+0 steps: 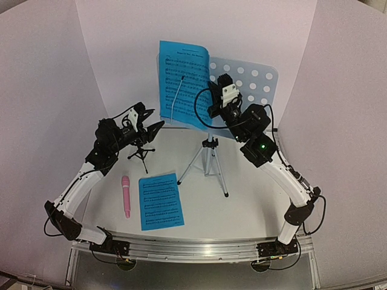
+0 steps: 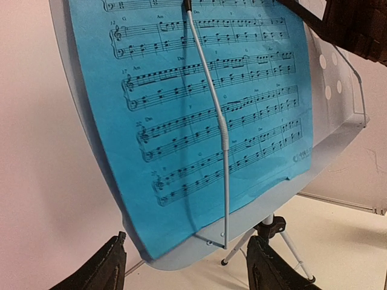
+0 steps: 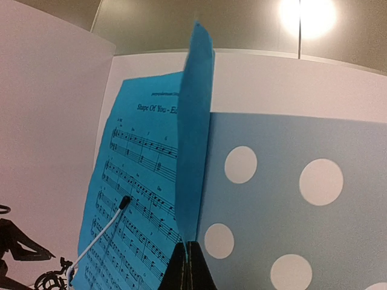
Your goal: Set up the instrument practice props
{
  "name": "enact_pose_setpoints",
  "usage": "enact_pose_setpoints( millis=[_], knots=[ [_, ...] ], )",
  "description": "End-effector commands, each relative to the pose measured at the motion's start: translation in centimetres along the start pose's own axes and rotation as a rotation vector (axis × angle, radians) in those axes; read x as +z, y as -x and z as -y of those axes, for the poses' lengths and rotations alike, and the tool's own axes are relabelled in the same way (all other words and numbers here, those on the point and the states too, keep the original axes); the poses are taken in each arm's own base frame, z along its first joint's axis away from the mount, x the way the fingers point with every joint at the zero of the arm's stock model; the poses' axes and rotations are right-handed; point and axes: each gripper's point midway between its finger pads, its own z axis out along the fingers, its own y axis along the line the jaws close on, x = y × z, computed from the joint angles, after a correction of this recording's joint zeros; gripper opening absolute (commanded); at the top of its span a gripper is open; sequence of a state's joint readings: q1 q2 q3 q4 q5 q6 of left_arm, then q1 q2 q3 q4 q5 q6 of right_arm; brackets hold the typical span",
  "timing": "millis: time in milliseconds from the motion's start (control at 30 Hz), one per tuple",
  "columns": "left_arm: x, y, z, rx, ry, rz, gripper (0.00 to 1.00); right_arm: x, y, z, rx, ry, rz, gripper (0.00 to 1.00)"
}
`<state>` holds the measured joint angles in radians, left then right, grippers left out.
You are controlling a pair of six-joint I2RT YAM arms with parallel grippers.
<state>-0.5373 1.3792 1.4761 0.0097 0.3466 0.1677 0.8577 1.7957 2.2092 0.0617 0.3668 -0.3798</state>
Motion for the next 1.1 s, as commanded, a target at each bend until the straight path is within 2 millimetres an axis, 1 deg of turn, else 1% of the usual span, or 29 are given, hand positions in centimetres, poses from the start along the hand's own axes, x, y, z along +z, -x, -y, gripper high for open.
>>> enact_pose_setpoints(
  millis=[0,367,567,767,1067],
  knots=[
    [-1.1,2.0,0.2,0.033,-0.002,0.055,0.68,-1.0,1.7,1.5,0.035,-0.039,0.047,0.0],
    [-1.0,2.1,0.3,0.032,-0.007,0.058,0.68,-1.3,3.2,2.1,0.016,-0.054,0.082,0.0],
    [-0.9,2.2,0.2,0.031,-0.008,0.059,0.68,-1.2,2.9,2.0,0.006,-0.055,0.076,0.0],
    [-0.8,2.0,0.2,0.031,-0.007,0.053,0.68,-1.3,3.7,2.4,-0.011,-0.068,0.092,0.0],
    [-0.7,2.0,0.2,0.03,-0.01,0.053,0.68,-1.4,4.0,2.4,-0.017,-0.059,0.096,0.0]
  ],
)
